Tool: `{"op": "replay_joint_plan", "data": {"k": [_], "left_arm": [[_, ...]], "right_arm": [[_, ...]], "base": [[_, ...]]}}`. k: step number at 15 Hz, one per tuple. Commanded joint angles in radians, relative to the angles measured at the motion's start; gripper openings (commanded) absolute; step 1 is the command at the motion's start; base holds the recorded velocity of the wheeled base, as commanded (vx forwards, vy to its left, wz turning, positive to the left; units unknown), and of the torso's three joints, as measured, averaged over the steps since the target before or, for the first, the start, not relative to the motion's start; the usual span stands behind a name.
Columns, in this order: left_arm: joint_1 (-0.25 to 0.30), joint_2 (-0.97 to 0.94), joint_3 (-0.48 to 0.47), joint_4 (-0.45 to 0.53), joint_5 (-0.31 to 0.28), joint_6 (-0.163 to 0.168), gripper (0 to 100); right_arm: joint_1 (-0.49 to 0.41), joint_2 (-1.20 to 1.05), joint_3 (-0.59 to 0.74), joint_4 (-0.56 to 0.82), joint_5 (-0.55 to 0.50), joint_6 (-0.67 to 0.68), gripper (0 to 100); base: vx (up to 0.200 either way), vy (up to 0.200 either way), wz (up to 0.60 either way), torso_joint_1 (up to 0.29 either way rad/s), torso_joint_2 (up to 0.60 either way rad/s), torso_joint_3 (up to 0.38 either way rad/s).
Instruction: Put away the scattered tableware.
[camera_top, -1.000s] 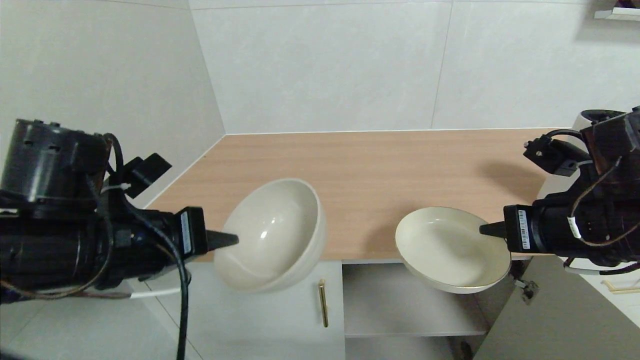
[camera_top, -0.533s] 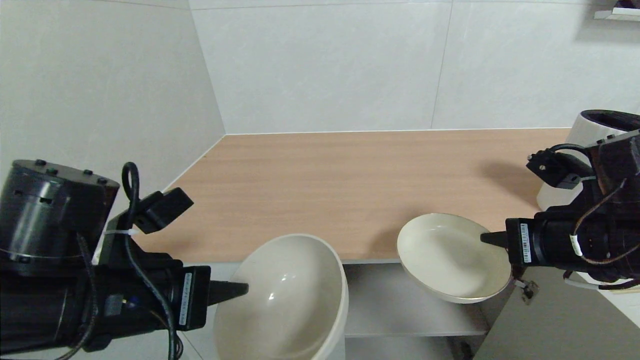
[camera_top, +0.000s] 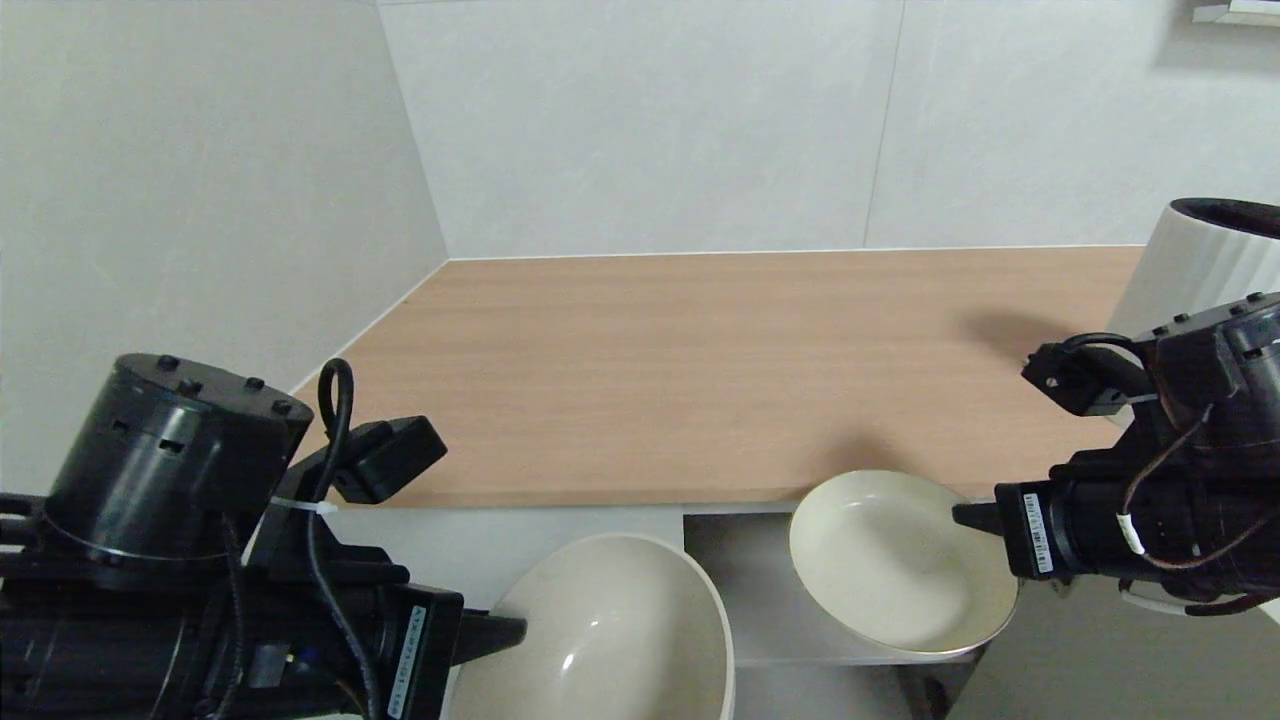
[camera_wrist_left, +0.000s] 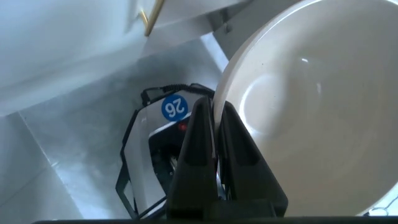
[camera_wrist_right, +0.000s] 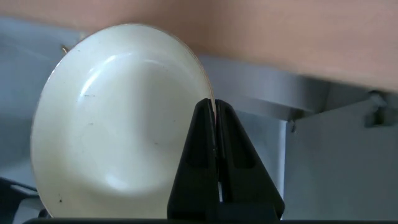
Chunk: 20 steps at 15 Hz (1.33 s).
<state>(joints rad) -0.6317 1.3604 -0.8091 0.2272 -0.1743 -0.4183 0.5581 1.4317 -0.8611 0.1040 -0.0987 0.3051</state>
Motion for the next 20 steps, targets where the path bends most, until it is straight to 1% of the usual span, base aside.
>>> {"op": "replay_joint_plan", "data": {"k": [1, 8, 14, 20], "left_arm": [[-0.002, 0.012, -0.001, 0.000, -0.001, 0.000, 0], [-0.002, 0.023, 0.001, 0.000, 0.001, 0.000, 0], [-0.002, 0.026, 0.002, 0.000, 0.001, 0.000, 0], [-0.002, 0.028, 0.002, 0.001, 0.001, -0.002, 0]], "right_arm": [[0.016, 0.009, 0.005, 0.000, 0.001, 0.000, 0], [0.065, 0.013, 0.034, 0.000, -0.001, -0.012, 0], [0.068, 0.039, 0.048, 0.000, 0.001, -0.027, 0], [0.082, 0.044, 0.060, 0.000, 0.001, -0.044, 0]], "base": [[0.000, 0.000, 0.00, -0.178, 0.41, 0.261], [0.000, 0.000, 0.00, -0.168, 0.46, 0.290], [0.000, 0.000, 0.00, -0.111, 0.43, 0.311], [0.000, 0.000, 0.00, -0.014, 0.06, 0.034]]}}
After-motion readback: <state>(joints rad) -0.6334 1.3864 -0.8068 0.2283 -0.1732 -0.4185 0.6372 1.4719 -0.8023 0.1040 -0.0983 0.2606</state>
